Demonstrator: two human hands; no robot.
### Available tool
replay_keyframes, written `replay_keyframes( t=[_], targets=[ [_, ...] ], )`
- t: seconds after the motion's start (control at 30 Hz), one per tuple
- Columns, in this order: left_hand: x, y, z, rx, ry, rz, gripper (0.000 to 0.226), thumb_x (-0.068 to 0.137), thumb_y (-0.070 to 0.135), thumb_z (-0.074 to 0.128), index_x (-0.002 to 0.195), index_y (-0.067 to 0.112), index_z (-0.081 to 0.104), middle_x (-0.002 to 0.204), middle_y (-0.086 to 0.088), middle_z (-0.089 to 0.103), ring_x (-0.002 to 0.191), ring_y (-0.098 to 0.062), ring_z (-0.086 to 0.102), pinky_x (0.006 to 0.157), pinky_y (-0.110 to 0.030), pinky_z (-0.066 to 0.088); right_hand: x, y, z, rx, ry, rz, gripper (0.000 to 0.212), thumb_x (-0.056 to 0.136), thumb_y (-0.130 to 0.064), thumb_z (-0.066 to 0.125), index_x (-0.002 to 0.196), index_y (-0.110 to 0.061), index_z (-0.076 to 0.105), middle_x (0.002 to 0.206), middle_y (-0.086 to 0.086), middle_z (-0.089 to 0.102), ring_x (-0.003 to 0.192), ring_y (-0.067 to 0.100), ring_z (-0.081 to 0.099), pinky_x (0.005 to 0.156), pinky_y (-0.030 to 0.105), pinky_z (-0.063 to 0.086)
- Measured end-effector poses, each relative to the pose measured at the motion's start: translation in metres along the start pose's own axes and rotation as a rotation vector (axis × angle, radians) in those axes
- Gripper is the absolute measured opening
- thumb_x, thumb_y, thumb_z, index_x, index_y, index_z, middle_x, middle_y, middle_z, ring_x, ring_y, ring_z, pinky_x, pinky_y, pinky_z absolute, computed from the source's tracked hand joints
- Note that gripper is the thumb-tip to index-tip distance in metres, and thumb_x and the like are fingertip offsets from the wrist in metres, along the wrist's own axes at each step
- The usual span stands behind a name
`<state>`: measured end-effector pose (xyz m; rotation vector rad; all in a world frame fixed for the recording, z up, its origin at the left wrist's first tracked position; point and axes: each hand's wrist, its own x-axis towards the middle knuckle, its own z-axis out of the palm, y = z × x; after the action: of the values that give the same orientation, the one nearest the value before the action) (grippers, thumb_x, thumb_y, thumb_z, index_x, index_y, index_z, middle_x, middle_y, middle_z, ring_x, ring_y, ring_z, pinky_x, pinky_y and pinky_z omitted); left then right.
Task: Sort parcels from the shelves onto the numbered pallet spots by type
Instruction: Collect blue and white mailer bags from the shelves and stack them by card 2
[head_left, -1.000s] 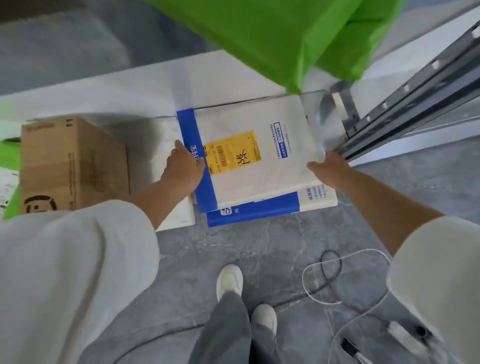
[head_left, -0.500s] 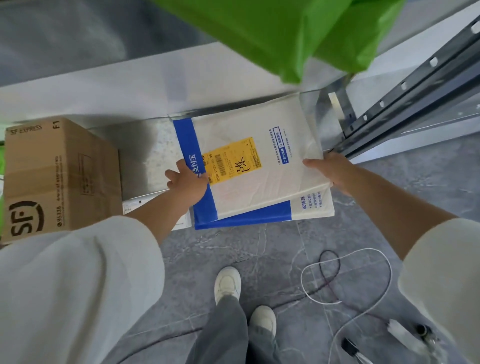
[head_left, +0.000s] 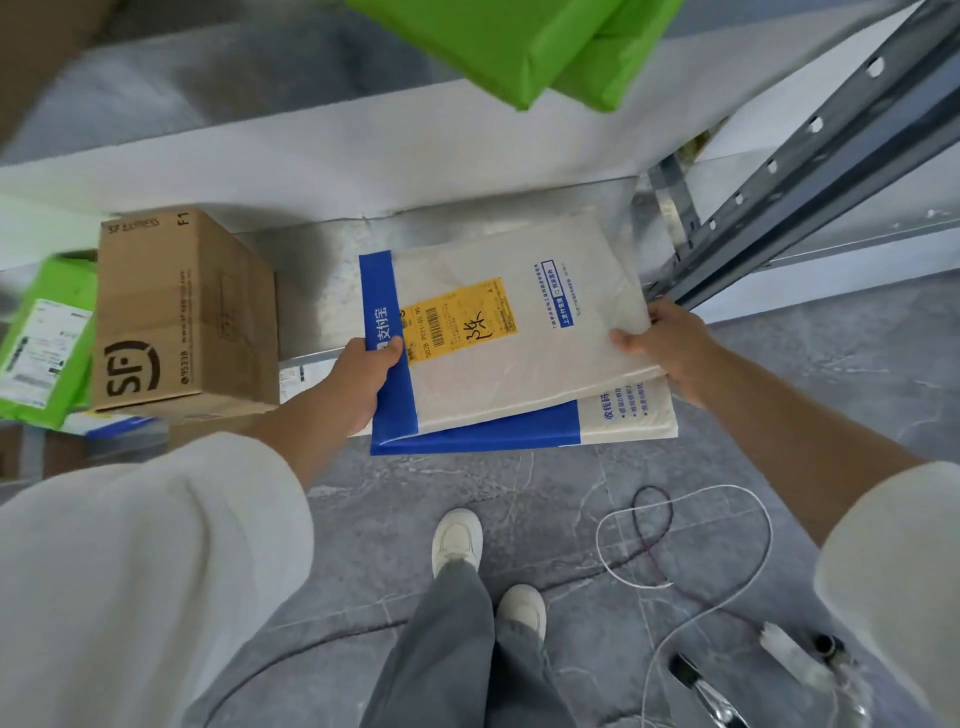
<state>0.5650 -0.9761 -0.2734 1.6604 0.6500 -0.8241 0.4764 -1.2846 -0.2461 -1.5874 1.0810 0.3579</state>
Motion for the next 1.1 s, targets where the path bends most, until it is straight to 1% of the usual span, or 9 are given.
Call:
replay_keyframes(
  t=[0.13, 0.23, 0.37, 0.5, 0.6, 0.73, 0.8, 0.9, 1.1],
  targets=[
    [-0.044, -0.002, -0.008, -0.089, -0.019, 0.066, 0.030, 0.097, 0.024, 0.056, 0.121, 0.008, 0.053, 0.118, -0.011, 0.064, 0.100, -0.026, 0.063, 0.094, -0.047, 0.050, -0.033, 0.002, -0.010, 0.009, 0.005, -0.032, 0.030, 0.078, -0.009, 0.077, 0.096, -0.021, 0.055, 0.113, 0.009, 0.065, 0.103, 0.033, 0.062, 0.095, 0.053, 0.049],
    [-0.090, 0.000, -0.019, -0.191, -0.012, 0.117, 0.030, 0.094, 0.023, 0.060, 0.121, 0.011, 0.055, 0.113, -0.008, 0.068, 0.096, -0.024, 0.066, 0.091, -0.047, 0.053, -0.071, -0.007, -0.020, 0.025, -0.022, -0.061, 0.041, 0.078, -0.005, 0.077, 0.111, -0.014, 0.056, 0.113, 0.009, 0.065, 0.104, 0.033, 0.062, 0.095, 0.053, 0.050],
    [-0.168, -0.007, -0.051, -0.281, 0.076, 0.137, 0.036, 0.091, 0.024, 0.065, 0.125, 0.016, 0.055, 0.111, -0.004, 0.070, 0.098, -0.026, 0.068, 0.086, -0.047, 0.055, -0.151, -0.017, -0.027, 0.001, -0.174, -0.137, 0.061, 0.073, 0.002, 0.077, 0.128, -0.006, 0.051, 0.119, 0.008, 0.065, 0.108, 0.029, 0.062, 0.095, 0.049, 0.050],
    [-0.247, -0.030, -0.086, -0.307, 0.113, 0.211, 0.030, 0.093, 0.020, 0.062, 0.122, 0.019, 0.056, 0.116, -0.004, 0.069, 0.100, -0.026, 0.068, 0.085, -0.046, 0.055, -0.225, -0.017, -0.030, -0.011, -0.301, -0.235, 0.060, 0.070, 0.006, 0.077, 0.124, -0.005, 0.052, 0.113, 0.007, 0.069, 0.102, 0.024, 0.066, 0.090, 0.044, 0.054],
    [-0.309, -0.045, -0.106, -0.364, 0.165, 0.261, 0.022, 0.094, 0.017, 0.060, 0.109, 0.034, 0.059, 0.116, -0.002, 0.069, 0.100, -0.024, 0.067, 0.086, -0.044, 0.054, -0.269, -0.019, -0.019, 0.031, -0.363, -0.288, 0.056, 0.076, -0.002, 0.077, 0.126, -0.011, 0.052, 0.114, 0.003, 0.069, 0.100, 0.020, 0.068, 0.084, 0.037, 0.057],
    [-0.371, -0.075, -0.139, -0.453, 0.245, 0.272, 0.035, 0.093, 0.016, 0.062, 0.126, 0.020, 0.054, 0.120, -0.007, 0.067, 0.104, -0.028, 0.066, 0.086, -0.045, 0.055, -0.314, -0.014, 0.001, 0.043, -0.394, -0.316, 0.038, 0.089, -0.023, 0.067, 0.124, -0.015, 0.053, 0.118, 0.006, 0.067, 0.104, 0.025, 0.067, 0.091, 0.046, 0.054],
    [-0.395, -0.086, -0.159, -0.502, 0.253, 0.270, 0.029, 0.092, 0.015, 0.063, 0.119, 0.022, 0.056, 0.117, -0.006, 0.069, 0.107, -0.032, 0.065, 0.091, -0.051, 0.053, -0.333, -0.017, 0.014, 0.016, -0.415, -0.328, 0.037, 0.090, -0.027, 0.066, 0.124, -0.019, 0.054, 0.117, 0.005, 0.068, 0.102, 0.025, 0.067, 0.091, 0.047, 0.054],
    [-0.429, -0.091, -0.190, -0.556, 0.243, 0.299, 0.023, 0.091, 0.013, 0.064, 0.111, 0.023, 0.057, 0.115, -0.006, 0.069, 0.106, -0.032, 0.066, 0.093, -0.052, 0.052, -0.363, -0.031, 0.037, -0.059, -0.433, -0.402, 0.041, 0.089, -0.027, 0.067, 0.127, -0.021, 0.053, 0.117, 0.002, 0.067, 0.101, 0.022, 0.067, 0.089, 0.042, 0.055],
    [-0.492, -0.087, -0.264, -0.664, 0.269, 0.405, 0.044, 0.088, 0.011, 0.065, 0.129, 0.016, 0.049, 0.125, -0.010, 0.064, 0.110, -0.031, 0.063, 0.096, -0.051, 0.050, -0.434, -0.080, 0.093, -0.147, -0.473, -0.555, 0.031, 0.091, -0.020, 0.065, 0.119, -0.024, 0.053, 0.118, 0.006, 0.066, 0.100, 0.025, 0.066, 0.090, 0.047, 0.054]
  ],
)
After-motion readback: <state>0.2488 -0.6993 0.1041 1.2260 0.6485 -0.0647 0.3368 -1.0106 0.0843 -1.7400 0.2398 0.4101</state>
